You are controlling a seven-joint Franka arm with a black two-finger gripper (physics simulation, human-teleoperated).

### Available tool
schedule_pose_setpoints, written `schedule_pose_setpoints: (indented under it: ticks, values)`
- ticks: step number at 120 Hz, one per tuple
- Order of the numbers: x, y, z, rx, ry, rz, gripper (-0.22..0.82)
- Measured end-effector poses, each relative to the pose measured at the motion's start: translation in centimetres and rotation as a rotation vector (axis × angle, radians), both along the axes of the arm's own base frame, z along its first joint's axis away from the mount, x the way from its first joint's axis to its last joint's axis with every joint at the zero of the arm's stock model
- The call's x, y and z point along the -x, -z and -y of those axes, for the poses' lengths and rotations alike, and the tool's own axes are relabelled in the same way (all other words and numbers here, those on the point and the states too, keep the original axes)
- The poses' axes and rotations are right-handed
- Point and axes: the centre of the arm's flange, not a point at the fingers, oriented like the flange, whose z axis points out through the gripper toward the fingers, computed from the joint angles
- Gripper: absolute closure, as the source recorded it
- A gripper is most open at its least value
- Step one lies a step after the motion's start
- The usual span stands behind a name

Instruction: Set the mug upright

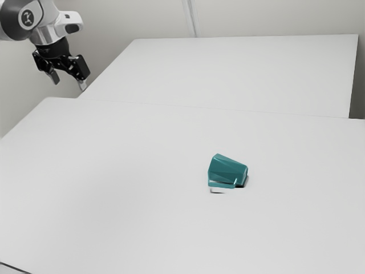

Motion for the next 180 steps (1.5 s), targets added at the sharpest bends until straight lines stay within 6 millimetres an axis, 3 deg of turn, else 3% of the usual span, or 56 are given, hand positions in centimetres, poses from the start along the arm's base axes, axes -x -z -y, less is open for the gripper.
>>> schedule_pose_setpoints:
  ticks: [25,49,65,95,114,158,180]
  values:
    - [-0.3,0.2,0.1,0.004,0.033,0.005,0.00]
    - [-2.4,3.1,0.6,0.041,0.058,-0.029,0.00]
    - [-5.1,7.5,2.4,0.224,0.055,-0.070,0.00]
    - [-10.1,17.5,5.9,0.565,-0.015,-0.142,0.00]
    - [-10.9,23.1,8.9,0.740,-0.084,-0.187,0.00]
    - [-12.7,31.7,14.1,0.917,-0.223,-0.224,0.00]
    - [-12.8,34.2,15.8,0.959,-0.262,-0.245,0.00]
